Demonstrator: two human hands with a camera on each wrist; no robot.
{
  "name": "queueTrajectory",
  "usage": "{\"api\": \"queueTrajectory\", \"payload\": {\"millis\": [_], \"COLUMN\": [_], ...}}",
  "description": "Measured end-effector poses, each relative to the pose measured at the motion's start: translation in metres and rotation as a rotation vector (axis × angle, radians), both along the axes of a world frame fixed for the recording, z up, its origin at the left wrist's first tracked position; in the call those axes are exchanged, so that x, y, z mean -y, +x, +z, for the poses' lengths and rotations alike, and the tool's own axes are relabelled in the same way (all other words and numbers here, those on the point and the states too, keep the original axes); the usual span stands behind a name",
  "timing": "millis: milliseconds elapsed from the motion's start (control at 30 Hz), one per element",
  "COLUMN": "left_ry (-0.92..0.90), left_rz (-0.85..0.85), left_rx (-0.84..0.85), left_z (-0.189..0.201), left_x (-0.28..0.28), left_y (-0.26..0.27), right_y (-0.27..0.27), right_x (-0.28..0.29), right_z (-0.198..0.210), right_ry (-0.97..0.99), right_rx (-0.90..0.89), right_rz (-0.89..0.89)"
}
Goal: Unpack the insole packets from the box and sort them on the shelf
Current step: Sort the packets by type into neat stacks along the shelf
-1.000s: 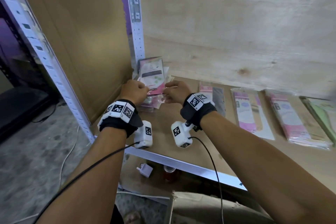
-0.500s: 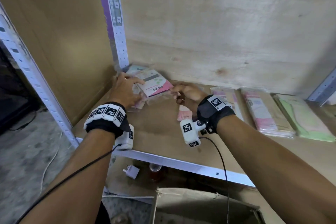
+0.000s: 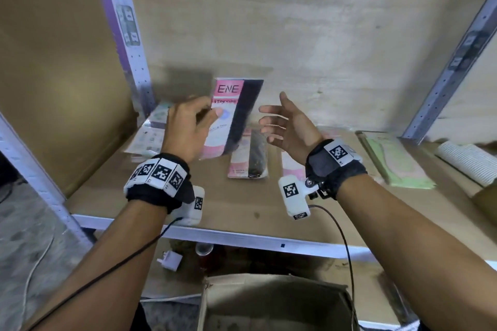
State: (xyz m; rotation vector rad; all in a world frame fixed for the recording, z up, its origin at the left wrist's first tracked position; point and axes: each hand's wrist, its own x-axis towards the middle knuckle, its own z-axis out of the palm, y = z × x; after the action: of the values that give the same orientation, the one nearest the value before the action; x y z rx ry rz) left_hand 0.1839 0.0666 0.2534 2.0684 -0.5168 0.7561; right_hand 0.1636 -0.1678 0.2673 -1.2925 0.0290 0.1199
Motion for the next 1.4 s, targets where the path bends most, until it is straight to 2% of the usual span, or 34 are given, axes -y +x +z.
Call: {"api": "queueTrajectory", "payload": {"millis": [100, 167, 233, 333, 433, 600, 733, 800, 1000, 1267, 1400], "left_ry": [-0.285, -0.405, -0.509, -0.680, -0.759, -0.654, -0.775, -0.767, -0.423, -0.362, -0.269], "left_rz": [-0.140, -0.164, -0.166, -0.237, -0.295, -0.328, -0.296, -0.262, -0.118, -0.143, -0.071], "left_rx": [-0.203, -0.325, -0.474, -0.678, -0.775, -0.919, -0.841, -0.808, -0.842, -0.928, -0.897], "left_z": [-0.008, -0.018, -0.028, -0.038, -0.043, -0.053, -0.049, -0.050, -0.064, -0.063, -0.068], "left_x": [0.012, 0.017, 0.019, 0.021, 0.026, 0.034, 0.027, 0.023, 0.022, 0.017, 0.015], "left_y": [0.003, 0.007, 0.011, 0.010, 0.010, 0.018, 0.027, 0.032, 0.038, 0.036, 0.032], "right_y": [-0.009, -0.015, -0.020, -0.021, -0.023, -0.029, -0.028, -0.027, -0.029, -0.034, -0.035], "right_x": [0.005, 0.006, 0.010, 0.021, 0.032, 0.050, 0.069, 0.076, 0.089, 0.100, 0.101], "right_z": [-0.015, -0.027, -0.038, -0.053, -0.067, -0.071, -0.062, -0.062, -0.066, -0.068, -0.069], "right_ry": [-0.352, -0.488, -0.470, -0.410, -0.381, -0.321, -0.311, -0.347, -0.394, -0.476, -0.462], "right_rx": [0.090, 0.118, 0.121, 0.107, 0.051, 0.002, -0.012, -0.039, -0.061, -0.041, -0.050], "right_rz": [-0.076, -0.019, 0.042, 0.030, 0.041, 0.062, 0.046, 0.046, 0.090, 0.203, 0.224]}}
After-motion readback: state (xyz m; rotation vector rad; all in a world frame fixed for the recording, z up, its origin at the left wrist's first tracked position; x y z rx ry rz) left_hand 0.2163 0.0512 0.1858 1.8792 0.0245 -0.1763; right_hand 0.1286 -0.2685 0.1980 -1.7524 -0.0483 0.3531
